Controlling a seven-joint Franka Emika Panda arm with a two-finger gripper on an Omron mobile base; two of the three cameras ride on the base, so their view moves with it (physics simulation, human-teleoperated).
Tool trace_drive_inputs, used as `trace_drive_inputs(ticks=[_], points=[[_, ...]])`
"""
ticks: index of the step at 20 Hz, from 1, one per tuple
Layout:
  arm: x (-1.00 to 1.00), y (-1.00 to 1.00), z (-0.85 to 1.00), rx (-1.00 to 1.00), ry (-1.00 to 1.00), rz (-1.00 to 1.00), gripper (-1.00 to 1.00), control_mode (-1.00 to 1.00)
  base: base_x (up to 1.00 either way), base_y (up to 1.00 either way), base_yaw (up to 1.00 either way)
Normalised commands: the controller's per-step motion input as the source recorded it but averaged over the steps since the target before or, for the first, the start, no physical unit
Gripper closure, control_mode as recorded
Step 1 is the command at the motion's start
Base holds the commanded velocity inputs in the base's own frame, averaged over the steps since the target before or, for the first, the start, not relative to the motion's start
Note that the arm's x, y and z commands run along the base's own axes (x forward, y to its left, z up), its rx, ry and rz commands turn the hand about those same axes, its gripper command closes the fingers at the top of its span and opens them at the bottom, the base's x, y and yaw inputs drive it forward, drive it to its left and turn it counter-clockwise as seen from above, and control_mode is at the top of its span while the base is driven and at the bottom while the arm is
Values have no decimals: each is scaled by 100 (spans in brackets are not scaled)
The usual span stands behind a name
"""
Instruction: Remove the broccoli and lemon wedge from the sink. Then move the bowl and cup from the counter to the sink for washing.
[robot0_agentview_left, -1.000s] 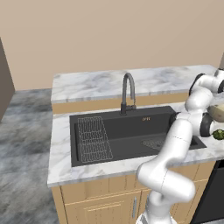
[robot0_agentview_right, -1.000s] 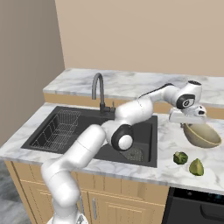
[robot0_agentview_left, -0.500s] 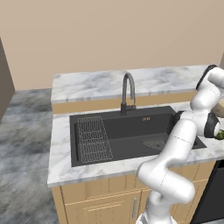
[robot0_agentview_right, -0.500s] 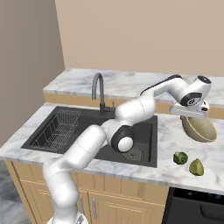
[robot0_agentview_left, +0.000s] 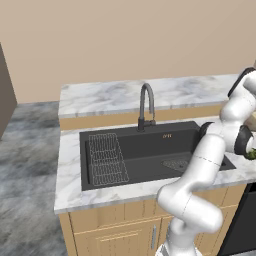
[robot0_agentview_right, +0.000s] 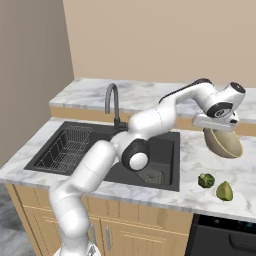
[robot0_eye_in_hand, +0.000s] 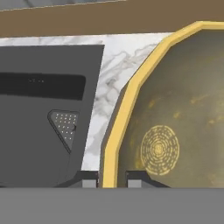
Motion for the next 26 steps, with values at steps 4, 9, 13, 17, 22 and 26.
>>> trace_drive_inputs(ticks=[4,9,13,17,22,26], points=[[-20,31,9,-10,0,9,100,-100,0,0,0],[-26,34,3,-11,-3,10,100,-100,0,0,0],[-27,32,9,-6,-11,9,100,-100,0,0,0],[-29,38,15,-6,-18,9,100,-100,0,0,0],[-30,34,10,-5,-20,9,100,-100,0,0,0],[-22,34,6,-9,-5,10,100,-100,0,0,0]])
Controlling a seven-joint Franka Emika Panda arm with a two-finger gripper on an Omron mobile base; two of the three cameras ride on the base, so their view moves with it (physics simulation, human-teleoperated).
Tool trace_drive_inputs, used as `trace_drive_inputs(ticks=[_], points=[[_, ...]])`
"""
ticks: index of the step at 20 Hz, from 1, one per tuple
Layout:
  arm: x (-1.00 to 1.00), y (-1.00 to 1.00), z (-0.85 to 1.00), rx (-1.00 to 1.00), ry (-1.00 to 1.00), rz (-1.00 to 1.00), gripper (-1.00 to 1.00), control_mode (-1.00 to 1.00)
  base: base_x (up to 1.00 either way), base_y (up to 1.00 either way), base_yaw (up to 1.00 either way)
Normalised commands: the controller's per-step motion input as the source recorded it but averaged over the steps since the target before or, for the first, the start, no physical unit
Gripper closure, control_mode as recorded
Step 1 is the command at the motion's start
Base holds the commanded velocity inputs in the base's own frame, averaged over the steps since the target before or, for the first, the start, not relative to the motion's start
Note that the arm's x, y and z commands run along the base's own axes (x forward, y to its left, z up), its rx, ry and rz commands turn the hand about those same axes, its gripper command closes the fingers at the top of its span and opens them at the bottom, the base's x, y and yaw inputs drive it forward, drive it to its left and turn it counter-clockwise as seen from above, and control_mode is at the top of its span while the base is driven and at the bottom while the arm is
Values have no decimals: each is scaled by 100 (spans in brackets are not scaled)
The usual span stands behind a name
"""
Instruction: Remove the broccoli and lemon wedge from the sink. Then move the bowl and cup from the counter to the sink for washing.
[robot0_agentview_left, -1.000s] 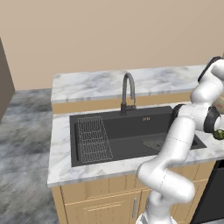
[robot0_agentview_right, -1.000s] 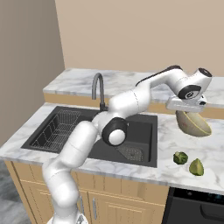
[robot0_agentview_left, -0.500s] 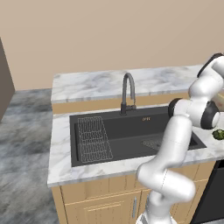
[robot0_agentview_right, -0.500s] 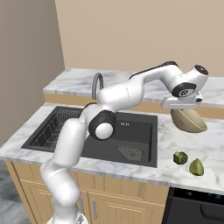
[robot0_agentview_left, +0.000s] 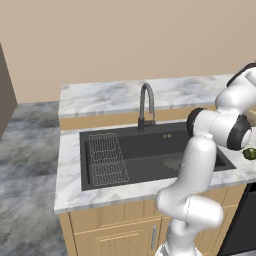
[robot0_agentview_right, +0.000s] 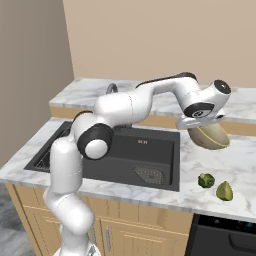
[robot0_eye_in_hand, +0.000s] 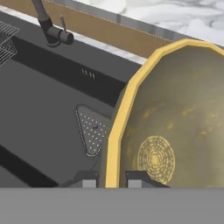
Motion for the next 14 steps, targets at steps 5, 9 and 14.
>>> trace_drive_inputs(ticks=[5,9,14], points=[[-11,32,8,-13,0,14,100,-100,0,0,0],[-6,27,20,-15,1,19,100,-100,0,0,0],[-17,28,9,-12,1,19,100,-100,0,0,0]])
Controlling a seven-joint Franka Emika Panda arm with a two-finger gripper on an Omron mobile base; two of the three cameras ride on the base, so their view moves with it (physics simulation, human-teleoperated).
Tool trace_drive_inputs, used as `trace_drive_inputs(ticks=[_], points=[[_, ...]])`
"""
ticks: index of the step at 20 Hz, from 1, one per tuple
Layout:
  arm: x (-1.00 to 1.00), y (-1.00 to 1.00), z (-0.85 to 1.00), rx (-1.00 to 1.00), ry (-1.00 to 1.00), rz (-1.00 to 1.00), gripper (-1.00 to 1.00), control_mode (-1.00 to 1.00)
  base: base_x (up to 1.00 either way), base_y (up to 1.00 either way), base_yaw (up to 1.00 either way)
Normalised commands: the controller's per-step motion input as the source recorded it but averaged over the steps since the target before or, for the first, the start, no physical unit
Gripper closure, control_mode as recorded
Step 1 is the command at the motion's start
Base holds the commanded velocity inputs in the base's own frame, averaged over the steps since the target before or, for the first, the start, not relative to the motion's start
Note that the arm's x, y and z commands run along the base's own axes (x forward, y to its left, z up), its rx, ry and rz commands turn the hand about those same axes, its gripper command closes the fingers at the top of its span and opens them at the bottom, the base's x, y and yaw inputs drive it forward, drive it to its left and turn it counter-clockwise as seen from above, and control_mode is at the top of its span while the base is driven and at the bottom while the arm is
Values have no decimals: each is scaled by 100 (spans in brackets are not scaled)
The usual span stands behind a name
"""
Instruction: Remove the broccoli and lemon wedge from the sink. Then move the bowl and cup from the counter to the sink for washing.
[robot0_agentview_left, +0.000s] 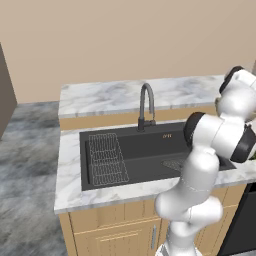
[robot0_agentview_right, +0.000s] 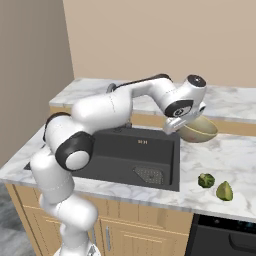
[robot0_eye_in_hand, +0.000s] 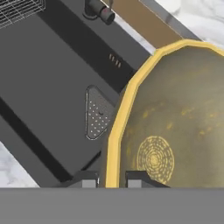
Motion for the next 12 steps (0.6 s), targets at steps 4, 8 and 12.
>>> trace_drive_inputs(ticks=[4,8,12], points=[[-13,26,1,-5,8,18,100,-100,0,0,0],[-6,21,0,0,14,17,100,-100,0,0,0],[-6,20,2,0,8,18,100,-100,0,0,0]])
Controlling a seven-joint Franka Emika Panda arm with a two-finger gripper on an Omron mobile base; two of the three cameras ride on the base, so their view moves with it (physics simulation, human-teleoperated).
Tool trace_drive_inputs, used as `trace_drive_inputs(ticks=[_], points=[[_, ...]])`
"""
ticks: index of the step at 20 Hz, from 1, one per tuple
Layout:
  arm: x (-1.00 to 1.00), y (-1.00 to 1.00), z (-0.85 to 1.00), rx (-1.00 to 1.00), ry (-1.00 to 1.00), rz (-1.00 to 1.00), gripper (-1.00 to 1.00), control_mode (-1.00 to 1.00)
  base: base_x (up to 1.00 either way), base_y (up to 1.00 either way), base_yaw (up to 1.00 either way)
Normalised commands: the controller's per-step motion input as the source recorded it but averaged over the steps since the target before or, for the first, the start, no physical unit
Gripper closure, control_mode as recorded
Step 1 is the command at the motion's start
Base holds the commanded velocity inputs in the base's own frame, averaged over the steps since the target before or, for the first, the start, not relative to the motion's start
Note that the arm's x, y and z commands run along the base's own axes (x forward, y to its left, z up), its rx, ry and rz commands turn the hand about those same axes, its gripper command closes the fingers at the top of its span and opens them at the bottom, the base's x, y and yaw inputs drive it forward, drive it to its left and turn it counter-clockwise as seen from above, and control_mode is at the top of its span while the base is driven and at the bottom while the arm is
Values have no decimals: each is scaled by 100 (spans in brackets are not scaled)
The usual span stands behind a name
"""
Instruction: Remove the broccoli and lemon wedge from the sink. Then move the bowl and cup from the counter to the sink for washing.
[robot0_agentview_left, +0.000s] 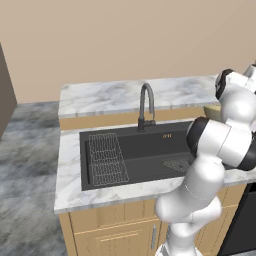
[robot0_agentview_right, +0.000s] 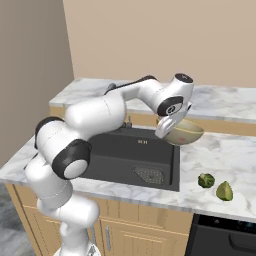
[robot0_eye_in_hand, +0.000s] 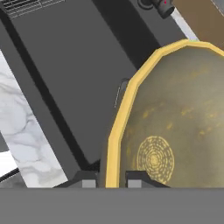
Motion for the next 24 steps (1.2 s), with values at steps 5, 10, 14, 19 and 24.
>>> trace_drive_inputs(ticks=[5,10,14,19,24], points=[[-7,15,1,0,1,18,100,-100,0,0,0],[-5,10,-1,1,0,15,100,-100,0,0,0],[-5,14,-3,2,0,13,100,-100,0,0,0],[0,20,-6,3,0,12,100,-100,0,0,0],[0,19,-12,6,0,11,100,-100,0,0,0]])
